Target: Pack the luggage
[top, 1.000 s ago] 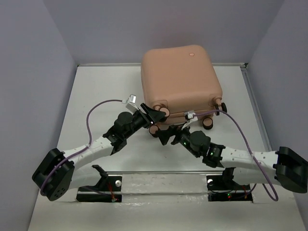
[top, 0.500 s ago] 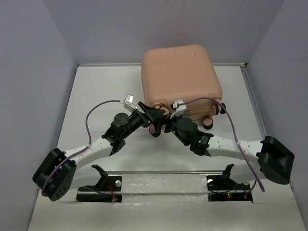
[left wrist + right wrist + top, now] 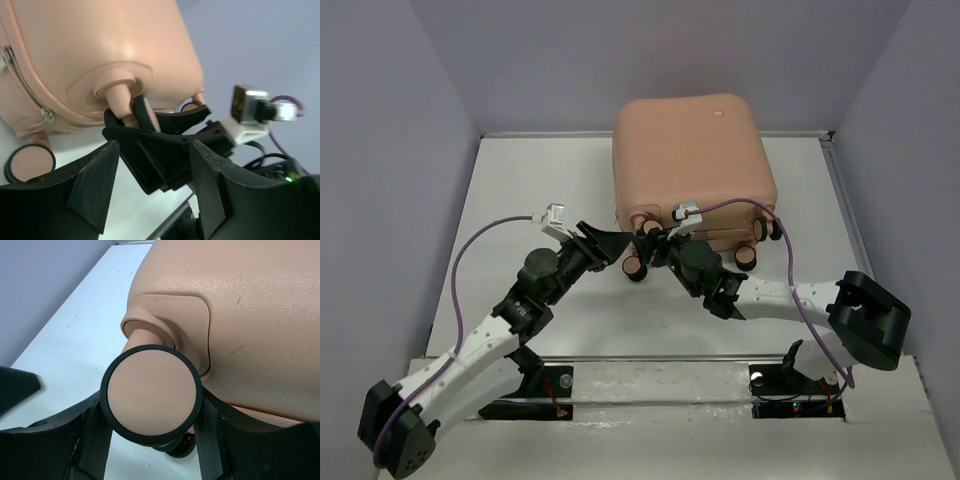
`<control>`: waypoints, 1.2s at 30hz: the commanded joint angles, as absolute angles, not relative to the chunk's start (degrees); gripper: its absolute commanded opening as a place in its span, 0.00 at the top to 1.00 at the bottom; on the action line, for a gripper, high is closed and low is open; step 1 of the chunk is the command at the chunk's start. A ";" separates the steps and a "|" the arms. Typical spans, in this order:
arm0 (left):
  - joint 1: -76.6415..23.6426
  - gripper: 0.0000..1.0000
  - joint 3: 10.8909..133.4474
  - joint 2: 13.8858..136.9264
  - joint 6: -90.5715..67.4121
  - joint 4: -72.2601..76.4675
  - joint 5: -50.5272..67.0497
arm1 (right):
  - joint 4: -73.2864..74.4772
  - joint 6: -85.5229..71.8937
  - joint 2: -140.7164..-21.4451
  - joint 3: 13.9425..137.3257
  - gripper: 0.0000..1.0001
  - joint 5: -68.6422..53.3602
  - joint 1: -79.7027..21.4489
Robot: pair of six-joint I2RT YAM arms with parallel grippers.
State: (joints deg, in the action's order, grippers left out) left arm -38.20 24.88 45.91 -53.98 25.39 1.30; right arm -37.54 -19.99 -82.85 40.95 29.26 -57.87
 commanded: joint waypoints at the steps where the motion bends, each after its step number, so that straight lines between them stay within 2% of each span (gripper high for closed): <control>1: -38.50 0.33 24.62 36.83 -44.57 15.48 -8.35 | -40.88 -19.34 -80.33 44.21 0.93 30.94 -56.16; 5: -38.76 0.45 19.96 39.54 -39.13 20.02 -7.21 | -38.86 -18.81 -79.37 45.09 0.93 29.10 -56.16; 9: -39.90 0.53 21.53 48.75 -33.33 26.70 -7.73 | -37.71 -18.37 -78.58 45.44 0.93 28.13 -56.16; 13: -40.69 0.52 24.60 55.88 -25.60 32.86 -7.21 | -36.65 -18.28 -78.49 46.32 0.93 25.94 -56.16; 23: -41.13 0.53 30.49 69.25 -20.57 39.02 -13.80 | -36.30 -18.98 -80.07 47.81 0.93 21.27 -56.16; 29: -41.05 0.58 33.93 76.11 -17.93 39.54 -17.23 | -36.47 -18.90 -79.98 47.90 0.93 19.86 -56.16; 31: -41.13 0.62 33.75 76.72 -17.23 40.43 -17.40 | -36.47 -18.72 -79.98 47.99 0.93 19.60 -56.68; 36: -41.05 0.84 34.28 77.61 -15.82 40.61 -19.86 | -37.09 -19.16 -79.98 47.55 0.93 18.90 -56.69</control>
